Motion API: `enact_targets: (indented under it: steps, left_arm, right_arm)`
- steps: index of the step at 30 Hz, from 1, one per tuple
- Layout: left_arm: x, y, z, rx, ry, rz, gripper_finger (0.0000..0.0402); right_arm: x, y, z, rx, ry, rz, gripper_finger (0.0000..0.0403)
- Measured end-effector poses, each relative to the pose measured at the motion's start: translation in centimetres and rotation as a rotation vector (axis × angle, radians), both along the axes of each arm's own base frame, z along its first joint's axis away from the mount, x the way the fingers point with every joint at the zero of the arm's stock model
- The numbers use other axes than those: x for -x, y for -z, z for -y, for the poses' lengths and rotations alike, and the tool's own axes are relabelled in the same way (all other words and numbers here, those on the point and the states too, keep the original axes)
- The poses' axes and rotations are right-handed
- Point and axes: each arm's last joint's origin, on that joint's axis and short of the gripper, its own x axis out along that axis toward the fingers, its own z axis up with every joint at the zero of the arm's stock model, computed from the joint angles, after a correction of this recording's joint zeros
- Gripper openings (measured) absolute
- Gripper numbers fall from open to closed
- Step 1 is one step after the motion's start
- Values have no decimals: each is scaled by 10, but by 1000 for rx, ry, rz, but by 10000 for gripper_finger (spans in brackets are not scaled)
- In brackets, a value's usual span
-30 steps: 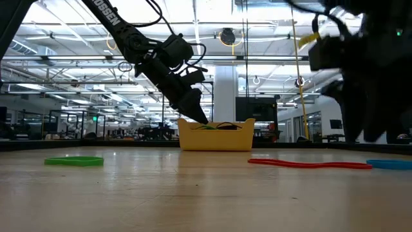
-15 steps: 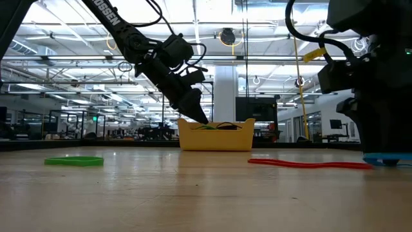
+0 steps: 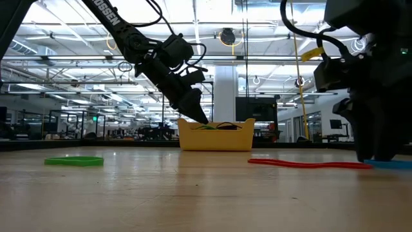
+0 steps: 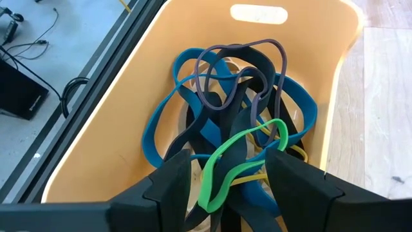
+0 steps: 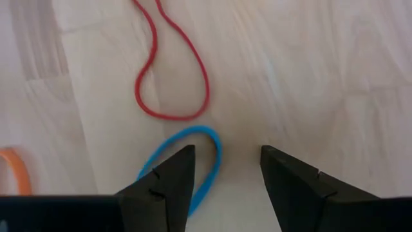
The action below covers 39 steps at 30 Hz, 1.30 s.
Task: Pick and place rubber bands into bin
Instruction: Put the blue rubber band into the yellow bin
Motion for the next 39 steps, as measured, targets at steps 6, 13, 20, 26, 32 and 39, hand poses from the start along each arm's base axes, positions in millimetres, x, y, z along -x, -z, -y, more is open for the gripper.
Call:
enact_targets:
  steps: [6,13,20,26,32,39]
  left_arm:
    - [0,0,0,0,1,0,207]
    - [0,0,0,0,1,0,207]
    - [-1,0,2,0,6,0,207]
    - [-3,0,7,-2,22,-2,207]
    - [-4,0,9,-2,29,-3,207]
    - [-4,0,10,-2,30,-4,207]
  right_arm:
    - [-3,-1,-1,-17,-2,33,173]
    - [-3,0,-1,-12,-6,28,161]
    - [2,6,1,-12,-7,30,115]
    - [10,16,-1,-30,-43,28,73]
    - [14,16,-7,-27,-149,25,34]
    - [15,17,-8,-35,-148,15,3]
